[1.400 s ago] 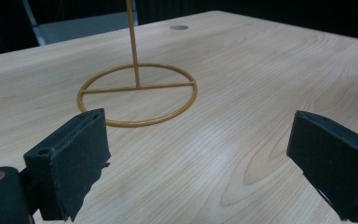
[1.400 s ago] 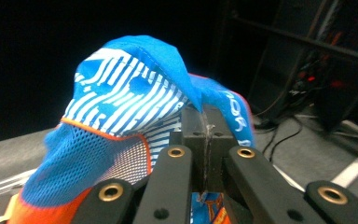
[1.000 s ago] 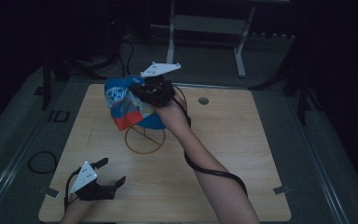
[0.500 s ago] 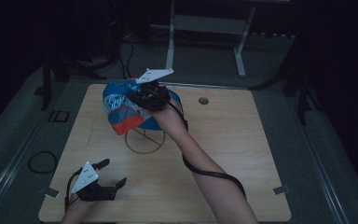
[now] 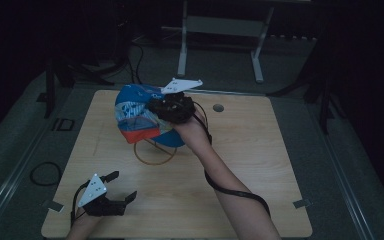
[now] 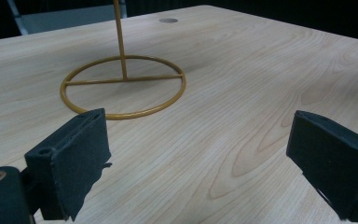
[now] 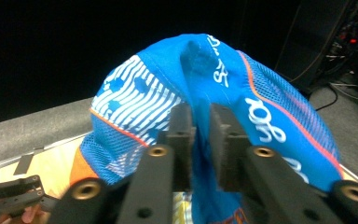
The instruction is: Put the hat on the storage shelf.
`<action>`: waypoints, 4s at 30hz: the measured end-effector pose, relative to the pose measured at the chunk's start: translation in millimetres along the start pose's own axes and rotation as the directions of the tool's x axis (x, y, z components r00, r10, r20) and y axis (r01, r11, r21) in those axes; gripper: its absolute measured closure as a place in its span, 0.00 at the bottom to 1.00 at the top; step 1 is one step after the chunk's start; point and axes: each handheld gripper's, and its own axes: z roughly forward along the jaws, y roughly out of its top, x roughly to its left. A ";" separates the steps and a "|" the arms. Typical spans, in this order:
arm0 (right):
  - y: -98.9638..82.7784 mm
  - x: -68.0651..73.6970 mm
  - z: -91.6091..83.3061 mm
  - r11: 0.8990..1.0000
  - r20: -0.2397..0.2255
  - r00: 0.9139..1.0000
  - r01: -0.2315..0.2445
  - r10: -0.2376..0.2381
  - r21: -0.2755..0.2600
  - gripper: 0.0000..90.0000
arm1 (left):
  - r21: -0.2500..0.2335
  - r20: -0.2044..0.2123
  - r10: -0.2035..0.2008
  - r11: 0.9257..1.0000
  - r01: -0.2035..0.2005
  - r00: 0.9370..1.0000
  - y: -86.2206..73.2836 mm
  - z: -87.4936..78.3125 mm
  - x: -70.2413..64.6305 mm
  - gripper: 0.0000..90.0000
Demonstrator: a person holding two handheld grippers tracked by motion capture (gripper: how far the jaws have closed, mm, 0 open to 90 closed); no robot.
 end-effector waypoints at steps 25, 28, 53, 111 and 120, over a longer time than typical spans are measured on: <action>-28.2 0.9 -6.7 1.000 -0.006 1.000 -0.010 0.010 0.016 0.78 | -0.003 0.004 -0.005 1.000 0.005 1.000 -0.4 0.0 0.3 0.07; -30.4 -1.3 -6.5 1.000 -0.007 1.000 -0.019 0.019 0.016 0.77 | -0.003 0.004 -0.006 1.000 0.006 1.000 -0.4 0.1 0.2 0.07; -38.4 0.1 -26.0 0.998 -0.043 0.998 -0.039 0.037 -0.039 0.26 | -0.009 0.007 -0.008 1.000 0.008 1.000 -0.7 -0.3 0.3 0.07; -193.5 -7.6 -62.7 0.997 -0.035 0.996 -0.077 0.077 0.012 0.16 | -0.014 0.023 -0.009 1.000 0.009 1.000 -0.9 -0.1 -0.6 0.07; -226.7 -18.9 -64.5 0.995 -0.023 0.997 -0.075 0.077 0.068 0.16 | -0.013 0.022 -0.011 1.000 0.012 1.000 -1.0 0.1 -0.9 0.07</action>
